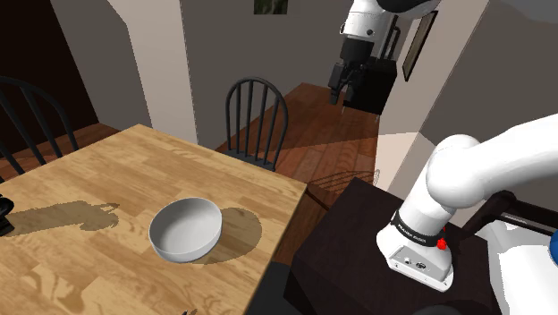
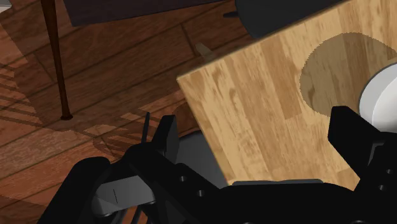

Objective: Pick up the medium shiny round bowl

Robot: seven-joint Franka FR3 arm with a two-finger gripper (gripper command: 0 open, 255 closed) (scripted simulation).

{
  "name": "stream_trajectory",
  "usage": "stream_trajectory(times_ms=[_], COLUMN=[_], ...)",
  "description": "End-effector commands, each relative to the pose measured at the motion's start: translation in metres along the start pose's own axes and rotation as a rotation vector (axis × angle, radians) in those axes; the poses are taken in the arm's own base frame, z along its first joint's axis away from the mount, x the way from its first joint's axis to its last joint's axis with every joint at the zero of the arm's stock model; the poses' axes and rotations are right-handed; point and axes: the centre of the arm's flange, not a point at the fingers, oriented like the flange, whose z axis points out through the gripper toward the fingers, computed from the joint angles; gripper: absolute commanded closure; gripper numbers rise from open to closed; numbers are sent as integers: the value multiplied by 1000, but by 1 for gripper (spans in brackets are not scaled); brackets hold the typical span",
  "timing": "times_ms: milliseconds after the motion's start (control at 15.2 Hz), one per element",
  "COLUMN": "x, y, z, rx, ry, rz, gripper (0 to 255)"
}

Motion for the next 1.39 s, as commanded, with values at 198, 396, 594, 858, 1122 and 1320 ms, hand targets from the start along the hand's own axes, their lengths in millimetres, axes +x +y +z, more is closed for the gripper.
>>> stream_trajectory(times_ms=[198, 396, 594, 858, 1122, 1320], x=[15, 30, 45, 65, 85, 99], y=[-25, -50, -76, -109, -143, -168], z=[27, 53, 80, 115, 150, 177], rx=[1, 2, 3, 5, 7, 8], ry=[-1, -2, -3, -5, -6, -7], rz=[0, 0, -1, -1, -1, -1], gripper=[0, 0, 0, 0, 0, 0])
